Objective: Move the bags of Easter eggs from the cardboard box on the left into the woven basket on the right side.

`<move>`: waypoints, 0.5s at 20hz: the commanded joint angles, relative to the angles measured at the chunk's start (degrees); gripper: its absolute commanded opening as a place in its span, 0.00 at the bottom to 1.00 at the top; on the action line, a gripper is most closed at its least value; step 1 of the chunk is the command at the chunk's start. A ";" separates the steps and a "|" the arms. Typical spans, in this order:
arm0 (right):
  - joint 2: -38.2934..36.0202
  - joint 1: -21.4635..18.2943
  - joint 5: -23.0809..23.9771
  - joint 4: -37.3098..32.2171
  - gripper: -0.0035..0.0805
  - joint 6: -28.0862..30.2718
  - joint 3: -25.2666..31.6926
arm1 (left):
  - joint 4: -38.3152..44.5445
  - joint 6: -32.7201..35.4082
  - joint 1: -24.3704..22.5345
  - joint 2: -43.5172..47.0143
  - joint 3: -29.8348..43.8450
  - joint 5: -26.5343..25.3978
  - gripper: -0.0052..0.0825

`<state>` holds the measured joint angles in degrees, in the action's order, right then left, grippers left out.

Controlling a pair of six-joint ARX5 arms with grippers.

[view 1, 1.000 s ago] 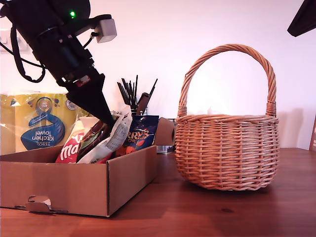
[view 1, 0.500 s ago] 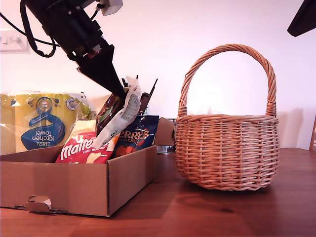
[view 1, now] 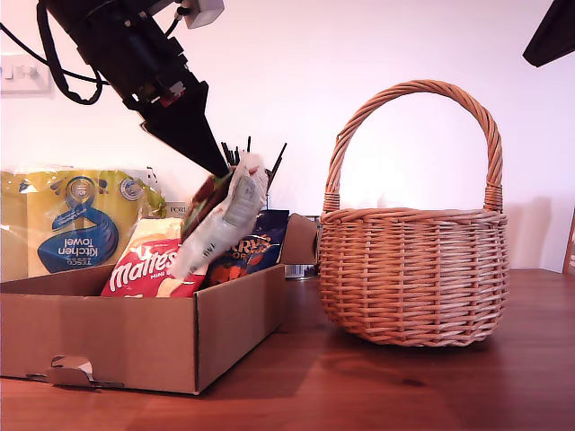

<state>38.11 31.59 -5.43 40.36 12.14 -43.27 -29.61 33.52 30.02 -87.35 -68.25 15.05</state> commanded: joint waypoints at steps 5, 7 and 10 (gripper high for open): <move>-0.13 -0.15 -0.13 -0.20 0.03 0.35 0.39 | -1.40 -0.13 0.28 0.39 0.61 0.26 0.04; -0.13 -0.15 -0.13 -0.20 0.03 0.37 0.39 | -5.20 0.22 -0.37 0.20 0.63 0.28 0.04; -0.13 -0.15 -0.13 -0.20 0.03 0.37 0.39 | -8.04 0.96 -2.58 -0.11 0.66 1.20 0.29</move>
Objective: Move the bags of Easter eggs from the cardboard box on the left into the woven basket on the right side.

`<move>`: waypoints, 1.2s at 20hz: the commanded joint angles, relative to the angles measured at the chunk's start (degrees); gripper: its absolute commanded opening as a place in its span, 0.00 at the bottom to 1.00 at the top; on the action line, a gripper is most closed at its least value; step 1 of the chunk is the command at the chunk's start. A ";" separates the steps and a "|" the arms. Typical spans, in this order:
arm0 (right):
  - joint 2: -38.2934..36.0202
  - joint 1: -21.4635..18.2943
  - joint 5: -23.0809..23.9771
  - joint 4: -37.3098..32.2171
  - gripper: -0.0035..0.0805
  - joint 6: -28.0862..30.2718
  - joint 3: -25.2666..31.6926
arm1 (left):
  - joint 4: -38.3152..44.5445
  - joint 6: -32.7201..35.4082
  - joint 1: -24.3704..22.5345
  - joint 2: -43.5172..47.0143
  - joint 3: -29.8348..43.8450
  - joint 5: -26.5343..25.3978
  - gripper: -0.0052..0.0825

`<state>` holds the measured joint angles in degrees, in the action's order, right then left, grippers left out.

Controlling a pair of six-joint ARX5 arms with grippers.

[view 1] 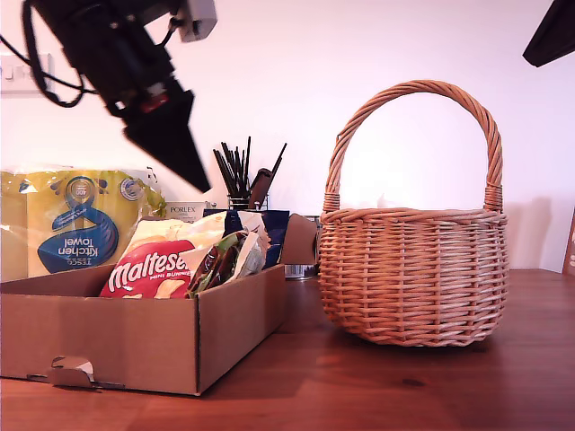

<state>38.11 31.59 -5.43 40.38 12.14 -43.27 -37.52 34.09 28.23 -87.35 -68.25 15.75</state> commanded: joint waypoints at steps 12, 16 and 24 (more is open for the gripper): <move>-0.13 -0.15 -0.13 -0.24 0.03 0.37 0.39 | 8.07 11.63 -0.52 -5.03 0.66 5.66 0.93; -0.13 -0.15 -0.13 -0.26 0.03 0.81 0.39 | 8.28 14.03 -1.22 -8.68 0.66 6.40 0.93; -0.13 -0.15 -0.13 -0.26 0.03 1.18 0.39 | 15.17 17.40 -1.22 -16.39 0.66 6.54 0.93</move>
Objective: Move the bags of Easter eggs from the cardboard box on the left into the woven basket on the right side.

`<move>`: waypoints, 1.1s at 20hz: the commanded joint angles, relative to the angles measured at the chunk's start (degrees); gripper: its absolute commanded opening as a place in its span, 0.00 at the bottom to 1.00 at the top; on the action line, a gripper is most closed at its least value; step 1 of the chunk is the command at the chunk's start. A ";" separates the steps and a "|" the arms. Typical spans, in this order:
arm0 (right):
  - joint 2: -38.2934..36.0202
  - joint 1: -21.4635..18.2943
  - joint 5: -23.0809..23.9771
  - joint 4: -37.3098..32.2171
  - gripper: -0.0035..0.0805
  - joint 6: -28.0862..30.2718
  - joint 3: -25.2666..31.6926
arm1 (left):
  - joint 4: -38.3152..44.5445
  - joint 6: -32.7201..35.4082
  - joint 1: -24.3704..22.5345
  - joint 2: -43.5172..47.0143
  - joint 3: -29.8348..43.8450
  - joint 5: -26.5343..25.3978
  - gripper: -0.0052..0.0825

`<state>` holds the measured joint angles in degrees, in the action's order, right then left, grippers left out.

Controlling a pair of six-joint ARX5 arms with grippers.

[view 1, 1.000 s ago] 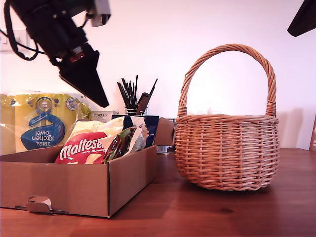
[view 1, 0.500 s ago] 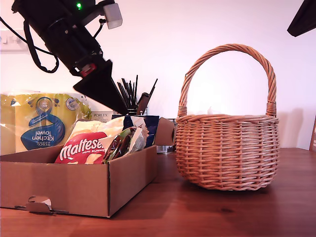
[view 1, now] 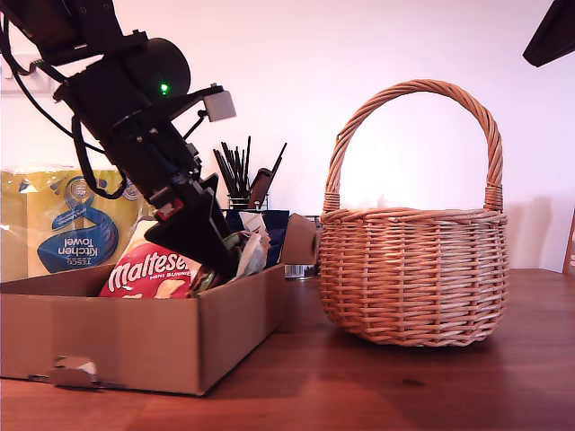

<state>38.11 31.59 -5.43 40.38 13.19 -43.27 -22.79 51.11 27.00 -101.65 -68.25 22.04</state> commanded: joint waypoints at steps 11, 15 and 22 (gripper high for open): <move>-0.13 -0.15 -0.13 -0.26 0.03 0.24 0.39 | -2.23 0.24 0.07 -7.06 0.66 1.03 0.91; -0.13 -0.15 -0.11 -0.26 0.03 0.24 0.39 | -3.69 -0.31 0.04 -7.06 0.63 0.37 0.43; -0.13 -0.15 -0.11 -0.24 0.03 0.24 0.39 | -7.45 -0.39 0.07 -6.99 0.52 0.24 0.24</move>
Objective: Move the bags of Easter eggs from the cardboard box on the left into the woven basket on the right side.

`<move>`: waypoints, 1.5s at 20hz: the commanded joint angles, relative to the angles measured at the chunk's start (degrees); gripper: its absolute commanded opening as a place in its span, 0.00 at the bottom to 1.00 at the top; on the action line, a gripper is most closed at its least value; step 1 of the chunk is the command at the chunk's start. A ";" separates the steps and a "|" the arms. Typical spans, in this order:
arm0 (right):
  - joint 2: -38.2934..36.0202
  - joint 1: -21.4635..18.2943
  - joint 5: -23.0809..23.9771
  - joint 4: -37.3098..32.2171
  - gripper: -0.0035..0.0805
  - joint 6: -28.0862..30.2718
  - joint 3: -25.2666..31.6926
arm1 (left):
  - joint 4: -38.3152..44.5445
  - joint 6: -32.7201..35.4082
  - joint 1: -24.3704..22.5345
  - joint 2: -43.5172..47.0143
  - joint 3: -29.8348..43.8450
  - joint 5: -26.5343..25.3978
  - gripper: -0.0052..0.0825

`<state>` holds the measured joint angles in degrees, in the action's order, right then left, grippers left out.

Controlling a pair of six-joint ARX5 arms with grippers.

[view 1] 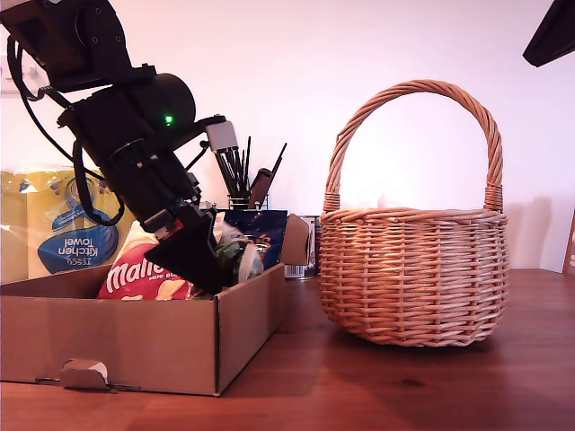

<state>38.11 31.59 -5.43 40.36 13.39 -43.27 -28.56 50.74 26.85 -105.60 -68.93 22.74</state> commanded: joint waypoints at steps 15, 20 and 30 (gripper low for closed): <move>-0.13 -0.15 -0.07 -0.20 0.03 0.11 0.39 | -28.46 -7.63 0.15 -2.49 -20.13 0.00 0.24; -0.13 -0.15 0.02 -0.22 0.03 0.13 0.39 | -30.18 -9.75 0.15 4.28 -21.20 1.46 0.24; -0.13 -0.15 0.00 -0.22 0.03 0.13 0.39 | -29.03 -17.77 0.20 16.57 -21.20 17.25 0.24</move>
<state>38.11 31.59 -5.41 40.36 13.41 -43.27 -58.26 33.32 26.85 -89.52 -90.21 38.24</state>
